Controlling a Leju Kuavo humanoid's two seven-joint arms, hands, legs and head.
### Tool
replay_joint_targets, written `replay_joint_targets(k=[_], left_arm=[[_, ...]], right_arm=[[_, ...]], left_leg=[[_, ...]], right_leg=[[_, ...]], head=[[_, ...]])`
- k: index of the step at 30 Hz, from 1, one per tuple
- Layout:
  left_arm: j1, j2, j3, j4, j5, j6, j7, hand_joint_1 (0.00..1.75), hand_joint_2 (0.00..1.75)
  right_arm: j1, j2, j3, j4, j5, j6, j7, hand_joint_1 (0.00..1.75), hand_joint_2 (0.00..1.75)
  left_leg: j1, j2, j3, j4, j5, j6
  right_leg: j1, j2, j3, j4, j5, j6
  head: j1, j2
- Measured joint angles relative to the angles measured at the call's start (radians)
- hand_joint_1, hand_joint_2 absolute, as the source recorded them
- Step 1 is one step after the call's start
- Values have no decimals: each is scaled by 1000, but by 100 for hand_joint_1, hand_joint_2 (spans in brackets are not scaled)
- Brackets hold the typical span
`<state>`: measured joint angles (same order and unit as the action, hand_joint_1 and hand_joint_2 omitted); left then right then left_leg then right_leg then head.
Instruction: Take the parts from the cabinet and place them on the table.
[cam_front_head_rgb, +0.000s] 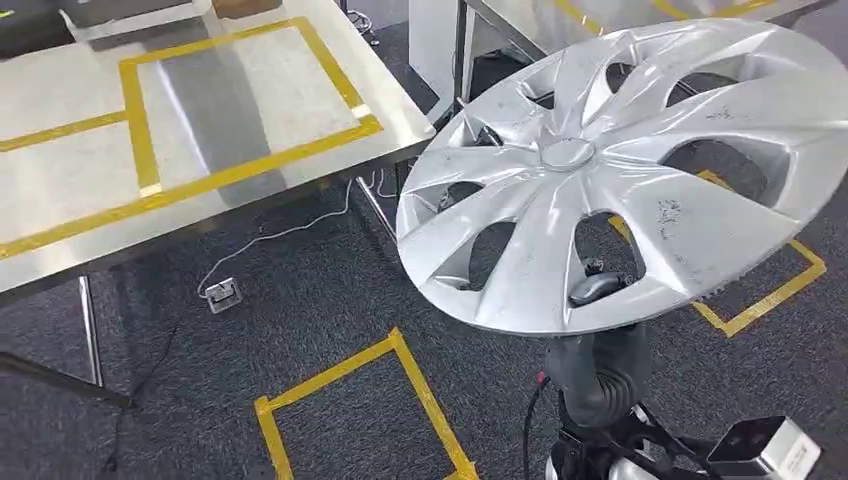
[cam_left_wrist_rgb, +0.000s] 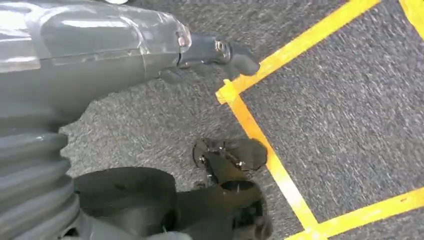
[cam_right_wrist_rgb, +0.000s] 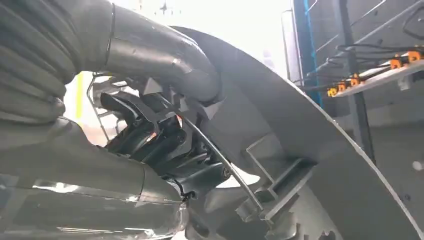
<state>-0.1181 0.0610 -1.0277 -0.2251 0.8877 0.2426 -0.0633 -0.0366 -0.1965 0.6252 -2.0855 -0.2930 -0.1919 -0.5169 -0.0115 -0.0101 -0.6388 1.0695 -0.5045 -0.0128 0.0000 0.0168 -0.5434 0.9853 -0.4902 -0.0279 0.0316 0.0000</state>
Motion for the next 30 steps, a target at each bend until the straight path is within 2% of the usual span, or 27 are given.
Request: replay_joint_targets(k=[1,3,4,5,6,7,8,9,10,11,13,14,15,16,18,19,20,21,23,24,25,26,28,29,30], left_arm=[[-2,0,0,0,0,0,0,0,175],[-2,0,0,0,0,0,-1,0,175],[-2,0,0,0,-1,0,-1,0,175],[0,0,0,0,-2,0,-1,0,175],[0,0,0,0,-3,0,-2,0,175],[-1,0,0,0,-6,0,-2,0,175],[-1,0,0,0,-8,0,-3,0,175],[-2,-2,0,-1,-9,1,-5,0,175],[-3,-2,0,-1,-12,3,-13,0,175],[-2,-2,0,-1,-14,5,-21,0,175],[-2,0,0,-1,-14,11,-25,0,175],[-2,0,0,-1,-14,11,-24,0,175],[-3,-1,0,-1,-14,11,-21,0,175],[-4,-1,0,-1,-14,11,-19,0,175],[-5,-3,0,-1,-14,11,-17,0,175],[-4,-4,0,-1,-13,11,-15,0,175],[-4,-3,0,-1,-13,11,-13,0,175],[-4,-3,0,-1,-13,11,-11,0,175],[-4,-3,0,-1,-12,11,-10,0,175],[-4,-5,0,-1,-12,11,-10,0,175],[-5,-7,0,-1,-12,11,-9,0,175],[-4,-7,0,-1,-12,10,-9,0,175],[-1,-10,0,-1,-12,9,-8,0,175],[-1,-8,0,-1,-12,9,-8,0,175],[1,-6,0,-1,-12,9,-8,0,175]], right_arm=[[-1,1,0,0,0,0,0,175,175],[-1,1,0,0,0,0,0,175,175],[-1,1,0,1,0,-2,0,175,175],[-1,1,0,3,0,-5,0,175,175],[-1,1,0,6,-1,-8,0,175,175],[-1,1,0,6,-2,-11,0,175,175],[-2,1,-1,6,-3,-12,0,175,175],[-4,1,-2,6,-3,-14,-1,175,175],[-6,1,-3,5,-5,-17,-2,175,175],[-8,0,-3,4,-8,-19,-4,175,175],[-9,-2,-4,1,-13,-22,-4,175,175],[-10,-3,-5,-2,-14,-24,-4,175,175],[-11,-4,-6,-5,-15,-24,-4,175,175],[-11,-6,-8,-6,-15,-24,-4,175,175],[-11,-9,-11,-6,-15,-24,-4,175,175],[-11,-10,-11,-6,-15,-24,-4,175,175],[-11,-10,-11,-6,-16,-24,-4,175,175],[-11,-10,-11,-6,-18,-24,-4,175,175],[-13,-12,-11,-6,-19,-24,-4,175,175],[-14,-13,-11,-7,-19,-24,-4,175,175],[-14,-13,-11,-9,-19,-24,-4,175,175],[-16,-13,-11,-11,-19,-24,-4,175,175],[-18,-14,-11,-11,-20,-24,-4,175,175],[-19,-14,-11,-12,-20,-24,-4,175,175],[-20,-14,-11,-12,-20,-24,-4,175,175]], left_leg=[[5,13,-30,61,-41,-6],[15,13,-95,204,-103,-15],[20,12,-114,245,-109,-21],[23,13,-106,234,-92,-26],[26,16,-78,184,-55,-30],[28,27,-35,107,-14,-34],[30,53,13,23,23,-37],[18,107,37,-18,4,-39],[21,95,35,-26,12,-19],[18,87,31,-23,9,-5],[13,65,28,-23,11,10],[17,54,31,-27,15,18],[18,42,30,-27,16,23],[18,33,30,-27,17,27],[14,10,29,-27,18,33],[11,-3,30,-27,19,35],[8,-17,30,-27,20,37],[4,-31,32,-27,20,38],[-2,-53,35,-27,21,39],[-1,-61,35,-27,22,39],[-2,-70,28,-26,26,34],[6,-78,23,-27,29,29],[11,-92,19,-31,35,19],[4,-102,19,-35,38,12],[-1,-46,14,-21,21,13]], right_leg=[[0,-12,0,0,1,-1],[-1,-34,0,1,0,-1],[-2,-46,-1,2,-1,1],[-3,-56,0,2,-2,3],[-6,-66,0,5,-5,8],[-8,-74,0,8,-8,12],[-10,-81,1,14,-13,19],[-6,-86,0,19,-18,28],[-2,-92,-2,30,-23,36],[-1,-99,-1,28,-22,38],[-6,-117,5,24,-22,44],[-10,-110,2,28,-33,54],[-13,-69,-4,56,-59,57],[-13,-46,-27,114,-96,58],[-10,-27,-98,273,-167,58],[-9,-26,-127,334,-181,54],[-7,-25,-133,340,-168,48],[-6,-23,-119,300,-129,39],[2,-4,-51,137,-32,17],[8,28,-23,62,-10,3],[4,49,-13,49,-16,-4],[10,43,-11,39,-15,-2],[12,30,-9,32,-16,-4],[6,18,-1,11,-7,-2],[2,3,6,-5,2,6]], head=[[-9,0],[-16,0],[-20,0],[-23,0],[-27,0],[-31,0],[-35,0],[-43,0],[-48,0],[-40,0],[-37,0],[-37,0],[-33,0],[-28,0],[-21,0],[-14,0],[-9,0],[-3,0],[4,0],[5,0],[-4,0],[3,0],[11,0],[10,0],[11,0]])
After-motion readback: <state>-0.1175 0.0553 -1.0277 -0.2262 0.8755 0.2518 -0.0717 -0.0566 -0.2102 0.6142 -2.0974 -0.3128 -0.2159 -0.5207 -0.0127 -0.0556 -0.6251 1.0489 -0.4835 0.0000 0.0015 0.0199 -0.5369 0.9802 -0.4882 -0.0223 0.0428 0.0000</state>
